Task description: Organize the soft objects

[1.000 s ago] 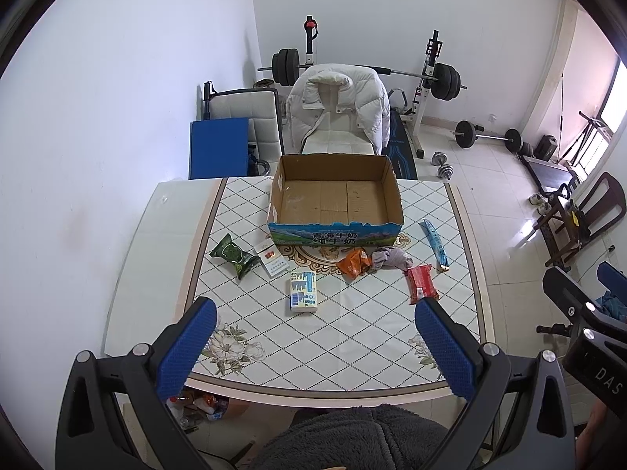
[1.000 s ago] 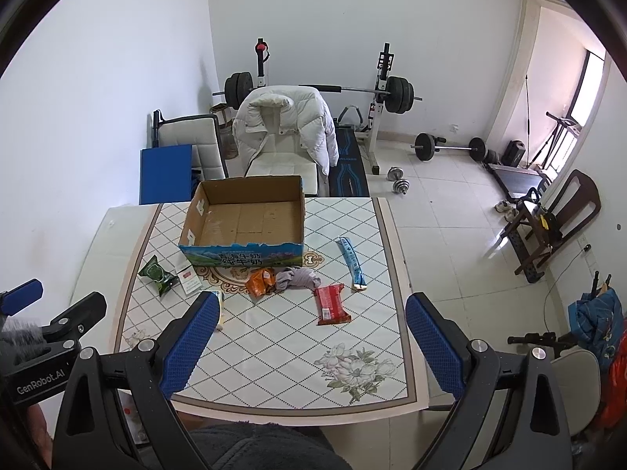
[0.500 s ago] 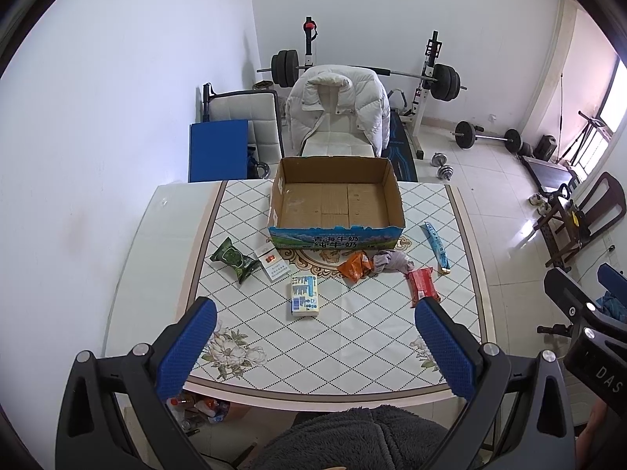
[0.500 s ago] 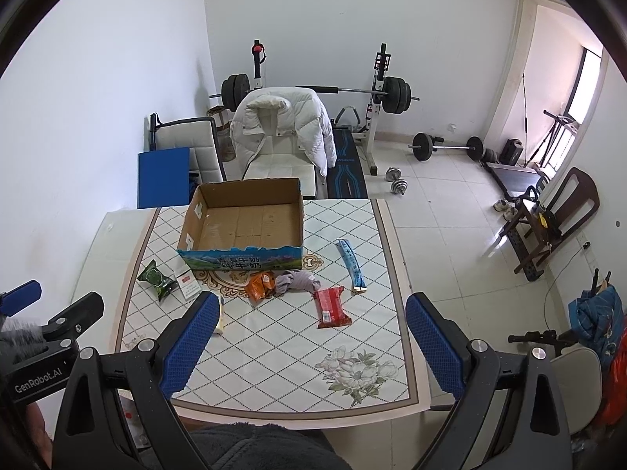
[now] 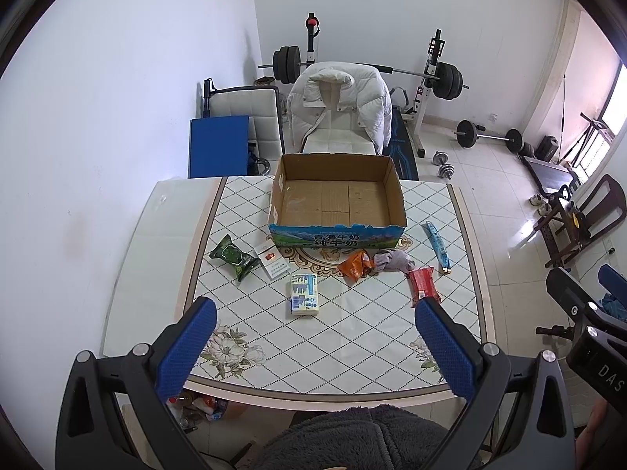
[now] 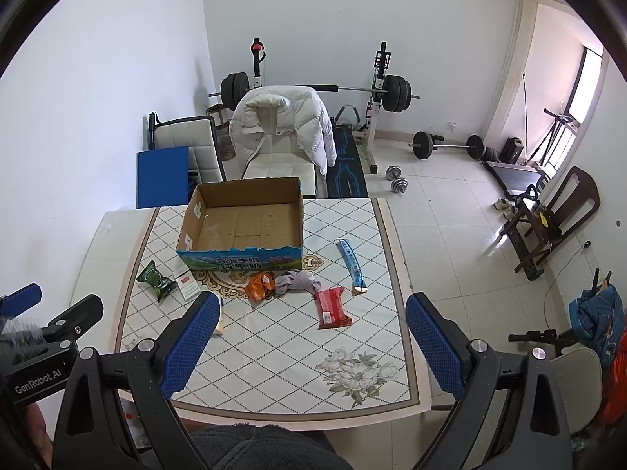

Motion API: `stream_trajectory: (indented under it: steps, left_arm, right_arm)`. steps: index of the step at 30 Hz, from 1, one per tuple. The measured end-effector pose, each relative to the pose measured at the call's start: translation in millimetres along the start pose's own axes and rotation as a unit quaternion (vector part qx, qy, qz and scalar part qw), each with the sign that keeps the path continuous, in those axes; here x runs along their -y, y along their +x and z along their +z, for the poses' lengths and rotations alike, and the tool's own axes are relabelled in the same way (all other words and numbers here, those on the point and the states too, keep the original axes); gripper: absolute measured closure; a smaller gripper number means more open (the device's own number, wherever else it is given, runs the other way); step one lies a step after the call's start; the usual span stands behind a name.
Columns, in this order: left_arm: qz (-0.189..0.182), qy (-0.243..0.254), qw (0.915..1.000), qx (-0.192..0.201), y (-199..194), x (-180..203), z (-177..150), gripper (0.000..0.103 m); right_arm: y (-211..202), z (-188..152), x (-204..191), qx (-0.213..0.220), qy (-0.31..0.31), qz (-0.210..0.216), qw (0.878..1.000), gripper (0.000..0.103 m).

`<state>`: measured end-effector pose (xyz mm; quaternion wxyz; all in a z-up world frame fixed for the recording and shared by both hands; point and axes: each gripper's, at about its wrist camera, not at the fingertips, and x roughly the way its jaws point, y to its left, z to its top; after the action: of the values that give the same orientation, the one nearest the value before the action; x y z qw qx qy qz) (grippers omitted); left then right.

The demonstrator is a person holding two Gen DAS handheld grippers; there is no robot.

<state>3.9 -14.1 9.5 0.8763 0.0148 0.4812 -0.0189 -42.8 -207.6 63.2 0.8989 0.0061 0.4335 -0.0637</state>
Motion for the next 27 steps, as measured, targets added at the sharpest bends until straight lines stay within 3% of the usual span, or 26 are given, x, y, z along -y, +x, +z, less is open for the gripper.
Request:
stream_trajectory:
  steps: [8, 11, 16, 21, 25, 27]
  left_arm:
    - [-0.005, -0.005, 1.0000, -0.004, 18, -5, -2, 0.000]
    - [-0.008, -0.026, 0.9991, -0.032, 48, -14, 5, 0.000]
    - [-0.016, -0.079, 0.9903, -0.113, 126, -43, 9, 0.000]
    - [-0.019, -0.122, 0.9745, -0.187, 219, -62, 2, 0.000]
    - [-0.014, -0.121, 0.9635, -0.238, 290, -62, -7, 0.017]
    - [-0.018, -0.125, 0.9531, -0.275, 331, -60, -12, 0.022]
  right_arm:
    - [16, 4, 17, -0.011, 0.023, 0.012, 1.000, 0.005]
    - [46, 6, 32, -0.036, 0.047, 0.020, 0.998, 0.005]
    - [132, 2, 63, -0.110, 0.082, 0.022, 0.990, 0.004]
    - [246, -11, 83, -0.191, 0.091, 0.026, 0.977, 0.004]
    - [342, -27, 83, -0.257, 0.079, 0.033, 0.963, 0.004]
    - [392, -36, 81, -0.288, 0.075, 0.032, 0.954, 0.004]
